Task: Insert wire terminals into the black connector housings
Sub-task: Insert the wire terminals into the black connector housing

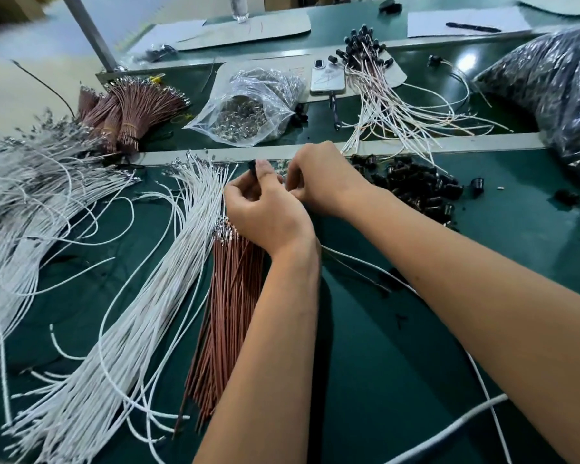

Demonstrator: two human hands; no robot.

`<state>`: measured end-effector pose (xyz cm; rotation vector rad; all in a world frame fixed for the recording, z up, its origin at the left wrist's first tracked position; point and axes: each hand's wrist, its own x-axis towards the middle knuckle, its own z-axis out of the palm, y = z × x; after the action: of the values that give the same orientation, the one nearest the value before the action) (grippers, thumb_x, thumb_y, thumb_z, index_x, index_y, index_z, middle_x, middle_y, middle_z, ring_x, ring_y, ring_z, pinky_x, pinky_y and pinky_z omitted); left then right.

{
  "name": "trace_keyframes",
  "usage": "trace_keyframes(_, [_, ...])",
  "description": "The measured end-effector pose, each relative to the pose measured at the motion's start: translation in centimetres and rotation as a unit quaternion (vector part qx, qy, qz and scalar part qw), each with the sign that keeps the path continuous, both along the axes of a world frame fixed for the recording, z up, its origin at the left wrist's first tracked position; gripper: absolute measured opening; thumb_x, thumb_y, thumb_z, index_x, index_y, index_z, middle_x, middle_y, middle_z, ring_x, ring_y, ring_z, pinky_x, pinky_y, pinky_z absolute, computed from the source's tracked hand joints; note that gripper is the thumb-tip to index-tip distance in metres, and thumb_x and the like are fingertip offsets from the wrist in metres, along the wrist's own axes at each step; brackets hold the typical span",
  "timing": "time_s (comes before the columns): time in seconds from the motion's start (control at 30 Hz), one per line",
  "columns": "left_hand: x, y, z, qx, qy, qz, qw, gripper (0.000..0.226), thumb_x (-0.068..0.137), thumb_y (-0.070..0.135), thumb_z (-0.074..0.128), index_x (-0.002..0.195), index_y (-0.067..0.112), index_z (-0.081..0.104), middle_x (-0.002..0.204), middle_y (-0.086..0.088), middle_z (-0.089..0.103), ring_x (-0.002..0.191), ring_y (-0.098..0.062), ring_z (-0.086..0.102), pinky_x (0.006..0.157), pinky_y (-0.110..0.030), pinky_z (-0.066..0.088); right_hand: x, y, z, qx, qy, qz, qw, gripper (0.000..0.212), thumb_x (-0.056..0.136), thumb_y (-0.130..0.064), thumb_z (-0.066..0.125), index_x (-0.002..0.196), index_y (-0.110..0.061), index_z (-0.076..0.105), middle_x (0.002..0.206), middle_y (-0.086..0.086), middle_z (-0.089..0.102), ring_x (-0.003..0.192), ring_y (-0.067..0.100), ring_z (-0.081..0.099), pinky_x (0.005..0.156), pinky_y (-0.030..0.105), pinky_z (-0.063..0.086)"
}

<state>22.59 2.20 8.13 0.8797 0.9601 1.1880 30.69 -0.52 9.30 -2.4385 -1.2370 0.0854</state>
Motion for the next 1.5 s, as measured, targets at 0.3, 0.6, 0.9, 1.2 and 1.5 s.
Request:
trace_keyframes(0.3, [0.6, -2.0, 0.1, 0.026, 0.017, -0.32, 0.947, 0.002, 0.094, 0.003, 0.066, 0.095, 0.005, 0.065, 0.088, -0.018, 0.065, 0.056, -0.012, 0.048, 0.052, -0.025, 0.041, 1.5, -10.1, -0.1, 0.286, 0.182, -0.076, 0.938, 0.004, 0.093, -0.011, 0.077, 0.097, -0.01, 0.077, 0.069, -0.002, 0.072, 0.053, 0.007, 0.064, 0.056, 0.021, 0.053])
trace_keyframes(0.6, [0.8, -4.0, -1.4, 0.149, 0.006, -0.557, 0.817, 0.02, 0.096, -0.011, 0.055, 0.113, -0.003, 0.063, 0.091, -0.015, 0.07, 0.075, -0.005, 0.067, 0.073, -0.016, 0.051, -0.4, -16.7, -1.5, 0.544, 0.27, -0.11, 0.786, 0.01, 0.089, -0.012, 0.081, 0.091, -0.008, 0.072, 0.072, 0.006, 0.073, 0.054, 0.018, 0.064, 0.05, 0.024, 0.054])
trace_keyframes(0.9, [0.9, -3.8, -1.9, 0.177, -0.037, -0.582, 0.793, 0.02, 0.092, 0.001, 0.06, 0.104, 0.015, 0.067, 0.1, -0.01, 0.069, 0.096, -0.029, 0.057, 0.094, -0.043, 0.045, -0.9, -16.4, -2.0, 0.517, 0.172, -0.061, 0.836, 0.005, 0.095, -0.005, 0.074, 0.096, 0.0, 0.073, 0.076, 0.016, 0.073, 0.054, 0.025, 0.069, 0.049, 0.029, 0.057])
trace_keyframes(1.2, [1.0, -3.4, -2.1, 0.173, -0.046, -0.59, 0.787, 0.022, 0.091, 0.003, 0.06, 0.104, 0.017, 0.07, 0.099, -0.005, 0.07, 0.095, -0.023, 0.061, 0.096, -0.044, 0.044, -1.1, -16.2, -2.5, 0.475, 0.086, -0.056, 0.874, 0.008, 0.096, -0.014, 0.076, 0.096, -0.006, 0.076, 0.069, 0.003, 0.071, 0.053, 0.024, 0.068, 0.047, 0.032, 0.054])
trace_keyframes(1.5, [1.2, -3.5, -2.3, 0.211, -0.005, -0.558, 0.803, 0.024, 0.09, -0.015, 0.062, 0.106, 0.001, 0.069, 0.098, -0.012, 0.072, 0.093, -0.02, 0.067, 0.094, -0.039, 0.052, -0.9, -16.2, -2.9, 0.42, 0.064, -0.093, 0.901, 0.006, 0.093, -0.01, 0.076, 0.09, -0.006, 0.076, 0.061, 0.001, 0.069, 0.047, 0.019, 0.066, 0.045, 0.031, 0.054])
